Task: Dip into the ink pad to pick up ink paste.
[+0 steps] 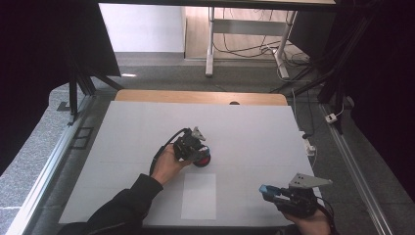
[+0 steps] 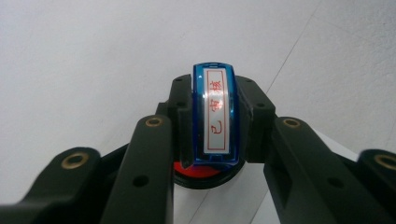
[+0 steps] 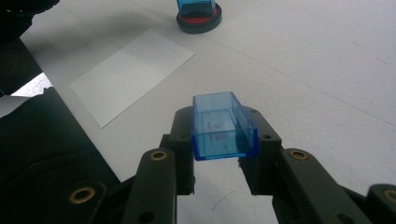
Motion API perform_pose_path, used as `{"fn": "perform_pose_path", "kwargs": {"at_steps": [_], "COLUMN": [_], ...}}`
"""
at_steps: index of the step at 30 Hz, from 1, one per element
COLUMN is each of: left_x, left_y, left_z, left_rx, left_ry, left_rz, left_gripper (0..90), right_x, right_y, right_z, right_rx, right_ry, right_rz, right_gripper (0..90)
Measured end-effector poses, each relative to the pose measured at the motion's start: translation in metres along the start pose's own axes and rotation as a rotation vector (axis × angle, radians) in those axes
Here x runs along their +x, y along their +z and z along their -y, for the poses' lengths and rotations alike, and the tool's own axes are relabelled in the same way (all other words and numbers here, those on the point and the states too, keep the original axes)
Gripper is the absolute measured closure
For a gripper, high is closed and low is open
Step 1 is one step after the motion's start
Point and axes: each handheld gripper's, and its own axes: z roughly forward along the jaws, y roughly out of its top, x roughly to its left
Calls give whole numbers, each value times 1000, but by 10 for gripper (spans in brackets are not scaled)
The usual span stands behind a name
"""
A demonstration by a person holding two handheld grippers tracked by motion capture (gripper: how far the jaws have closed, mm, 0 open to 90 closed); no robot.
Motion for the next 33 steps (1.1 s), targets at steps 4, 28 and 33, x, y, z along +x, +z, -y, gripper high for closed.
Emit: {"fn": "perform_pose_path", "kwargs": {"at_steps": [4, 28, 33], "left_x": [0, -4, -7], "left_y": [0, -29, -37], "left_z": [0, -1, -1], "left_rx": [-6, -79, -108], "left_ry": [-4, 2, 1], "left_rz": [1, 62, 91], "left_gripper": [704, 703, 702], "right_x": [0, -2, -2], "right_y": [-1, -1, -2], "right_z": [0, 1, 0], "right_rx": [2, -12, -8], "right_ry": [4, 19, 18], "right_rz": [7, 0, 3], "right_gripper": [685, 685, 685]}}
